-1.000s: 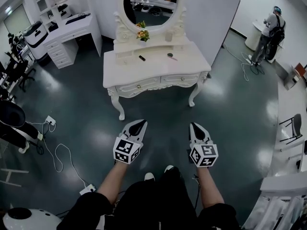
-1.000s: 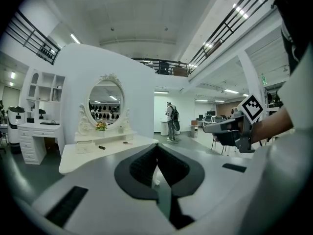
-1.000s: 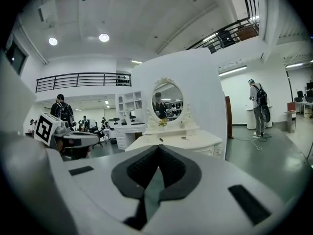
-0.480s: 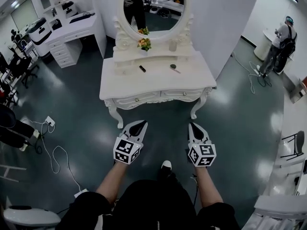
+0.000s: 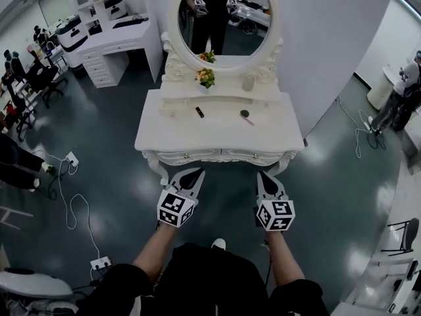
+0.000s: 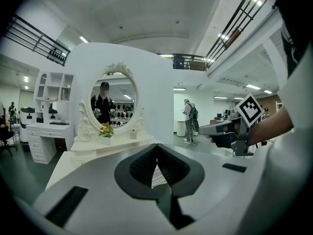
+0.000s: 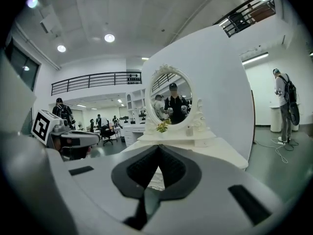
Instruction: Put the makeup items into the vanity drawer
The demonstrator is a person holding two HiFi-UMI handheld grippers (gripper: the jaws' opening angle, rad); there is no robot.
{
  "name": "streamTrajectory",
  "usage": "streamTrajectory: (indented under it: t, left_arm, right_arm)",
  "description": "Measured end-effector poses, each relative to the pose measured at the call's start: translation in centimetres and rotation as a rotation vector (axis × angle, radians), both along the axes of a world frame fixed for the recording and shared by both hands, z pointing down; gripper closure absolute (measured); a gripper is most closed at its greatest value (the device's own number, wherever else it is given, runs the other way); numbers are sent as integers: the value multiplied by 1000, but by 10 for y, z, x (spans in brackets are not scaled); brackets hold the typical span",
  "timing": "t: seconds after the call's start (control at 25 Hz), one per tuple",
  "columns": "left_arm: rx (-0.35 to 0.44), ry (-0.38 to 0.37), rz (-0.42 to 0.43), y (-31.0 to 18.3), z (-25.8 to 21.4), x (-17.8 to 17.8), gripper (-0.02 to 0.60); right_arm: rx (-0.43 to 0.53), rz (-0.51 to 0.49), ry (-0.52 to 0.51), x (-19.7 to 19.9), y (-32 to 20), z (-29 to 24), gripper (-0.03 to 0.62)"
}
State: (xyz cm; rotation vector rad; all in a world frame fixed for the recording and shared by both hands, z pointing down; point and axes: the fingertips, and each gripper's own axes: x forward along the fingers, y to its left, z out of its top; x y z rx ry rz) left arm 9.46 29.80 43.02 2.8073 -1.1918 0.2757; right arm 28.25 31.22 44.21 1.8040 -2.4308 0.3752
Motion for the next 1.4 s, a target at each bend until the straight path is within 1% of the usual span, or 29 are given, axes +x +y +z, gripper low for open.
streamTrajectory:
  t: [0.16, 0.4, 0.56, 0.72, 0.92, 1.08, 1.24, 1.4]
  left_arm:
    - [-13, -5, -29, -19, 7, 7, 560]
    - [-28, -13, -69, -55, 19, 5, 560]
    - [-43, -4, -83, -89, 30, 2, 560]
    - [-54, -6, -76, -133, 36, 0, 560]
    - [-43, -6, -61, -204, 30, -16, 560]
    - [-38, -10, -53, -264, 28, -35, 560]
    - [-37, -23, -47, -318, 24, -60, 560]
    - [-36, -21, -49, -359, 24, -86, 560]
  right_arm:
    - [-12, -31, -9, 5, -31, 9, 591]
    - [-28, -68, -14, 4, -72, 22, 591]
    - [-40, -74, -8, 3, -107, 31, 591]
    - [-35, -69, -5, -3, -153, 32, 591]
    - [-23, -78, 4, -28, -219, 28, 591]
    - [-36, -90, 18, -53, -277, 32, 591]
    - [-47, -90, 20, -78, -332, 30, 591]
    - [-42, -98, 32, -101, -374, 25, 591]
